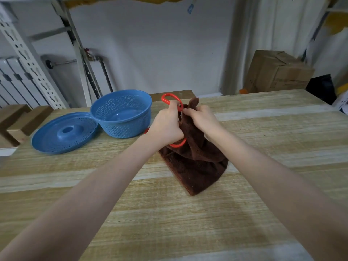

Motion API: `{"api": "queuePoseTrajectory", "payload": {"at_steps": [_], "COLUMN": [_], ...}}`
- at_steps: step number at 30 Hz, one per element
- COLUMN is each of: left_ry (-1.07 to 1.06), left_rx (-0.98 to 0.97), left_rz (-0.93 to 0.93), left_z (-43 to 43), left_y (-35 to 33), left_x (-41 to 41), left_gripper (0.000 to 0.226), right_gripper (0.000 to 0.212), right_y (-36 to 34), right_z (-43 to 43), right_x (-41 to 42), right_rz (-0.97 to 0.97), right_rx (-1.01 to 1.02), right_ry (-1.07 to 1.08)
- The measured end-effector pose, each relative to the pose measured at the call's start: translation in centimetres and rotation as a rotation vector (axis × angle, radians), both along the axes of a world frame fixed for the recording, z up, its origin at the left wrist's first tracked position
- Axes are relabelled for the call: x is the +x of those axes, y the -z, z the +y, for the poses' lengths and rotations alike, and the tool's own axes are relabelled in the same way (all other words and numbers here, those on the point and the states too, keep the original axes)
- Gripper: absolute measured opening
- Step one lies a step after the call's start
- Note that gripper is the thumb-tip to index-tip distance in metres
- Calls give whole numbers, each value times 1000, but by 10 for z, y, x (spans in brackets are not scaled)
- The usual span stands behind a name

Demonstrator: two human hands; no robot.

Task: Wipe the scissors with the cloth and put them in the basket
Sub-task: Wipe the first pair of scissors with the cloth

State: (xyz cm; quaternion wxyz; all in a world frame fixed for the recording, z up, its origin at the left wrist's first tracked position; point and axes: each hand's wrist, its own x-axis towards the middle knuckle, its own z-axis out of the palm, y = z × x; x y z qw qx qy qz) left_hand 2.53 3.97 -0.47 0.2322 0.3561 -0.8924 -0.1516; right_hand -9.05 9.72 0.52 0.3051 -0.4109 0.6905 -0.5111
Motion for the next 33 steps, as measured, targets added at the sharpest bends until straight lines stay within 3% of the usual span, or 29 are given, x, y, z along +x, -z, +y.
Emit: {"api": "queuePoseTrajectory", "payload": {"at_steps": [5, 8, 11, 13, 15, 19, 22, 25, 27, 30, 33], "left_ry": [6, 4, 4, 10, 39, 86, 55, 43, 46, 32, 16], "left_rx": [-14, -21, -42, -50, -66, -107, -117, -109, -100, -89, -86], "left_rz": [44, 56, 15, -40, -66, -45, -70, -55, -52, -83, -91], "left_z": [-6, -6, -9, -8, -6, 0, -1, -4, -4, -3, -3], "left_y": [-4, -4, -1, -1, 0, 1, 3, 7, 6, 3, 0], "left_x": [10, 14, 14, 13, 11, 8, 12, 16, 16, 15, 12], "left_gripper": [68, 66, 64, 67, 67, 60, 64, 52, 48, 49, 51], "right_gripper": [22, 28, 30, 35, 34, 40, 38, 37, 40, 34, 23], "right_y": [9, 7, -4, -9, -8, 3, -2, -9, -15, -23, -25], "right_z": [6, 11, 14, 13, 9, 5, 7, 7, 5, 1, -5], "right_x": [-17, -27, -29, -23, -15, -10, -14, -20, -23, -25, -26], "right_rz": [-211, -206, -158, 28, 343, 1078, 1260, 1142, 957, 695, 514], "right_rx": [19, 0, -185, -281, -260, 123, 141, 192, 245, 325, 328], "right_ry": [-14, 109, 284, 264, 136, -65, -99, -195, -270, -385, -370]}}
